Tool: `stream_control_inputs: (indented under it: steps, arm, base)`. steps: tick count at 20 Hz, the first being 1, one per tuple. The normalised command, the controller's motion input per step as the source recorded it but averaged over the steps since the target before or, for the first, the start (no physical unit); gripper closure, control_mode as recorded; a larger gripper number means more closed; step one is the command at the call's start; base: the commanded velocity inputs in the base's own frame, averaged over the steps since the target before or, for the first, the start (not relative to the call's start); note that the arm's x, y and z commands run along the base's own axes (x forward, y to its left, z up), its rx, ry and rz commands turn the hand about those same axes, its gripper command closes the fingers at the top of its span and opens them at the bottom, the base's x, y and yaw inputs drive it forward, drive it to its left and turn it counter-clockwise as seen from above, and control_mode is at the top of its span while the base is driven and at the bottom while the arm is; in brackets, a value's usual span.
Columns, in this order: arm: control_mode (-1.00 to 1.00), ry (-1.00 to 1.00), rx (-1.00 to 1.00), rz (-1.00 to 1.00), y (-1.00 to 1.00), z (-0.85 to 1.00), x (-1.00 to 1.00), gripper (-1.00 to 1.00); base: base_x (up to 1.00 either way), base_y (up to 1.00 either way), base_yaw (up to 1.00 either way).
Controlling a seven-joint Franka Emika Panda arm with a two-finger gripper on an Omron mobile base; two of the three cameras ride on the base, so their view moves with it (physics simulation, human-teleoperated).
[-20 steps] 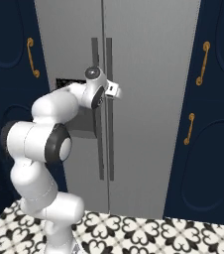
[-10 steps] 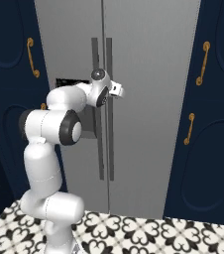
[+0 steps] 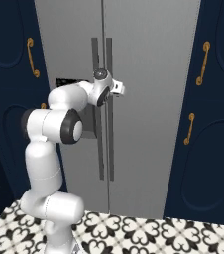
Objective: Grab a lemon wedge from the fridge and one ice cube from the ice bowl, and put them in the glass of lemonade.
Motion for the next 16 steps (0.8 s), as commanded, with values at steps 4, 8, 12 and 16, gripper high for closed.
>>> stream_control_inputs:
  steps: [4, 8, 12, 16]
  arm:
    - [-1.00, -0.01, 0.04, 0.00, -0.33, 0.00, 0.03, -1.00]
    - [-1.00, 0.00, 0.01, 0.00, -0.27, 0.00, 0.19, -1.00]
    - [-1.00, -0.06, 0.02, 0.00, -0.19, -0.17, 0.39, -1.00]
    - [-1.00, -0.14, 0.06, 0.00, -0.05, -0.55, 0.53, -1.00]
  base:
    - [0.00, 0.00, 0.00]
    - [0.00, 0.00, 0.00]
    - [0.00, 0.00, 0.00]
    - [0.00, 0.00, 0.00]
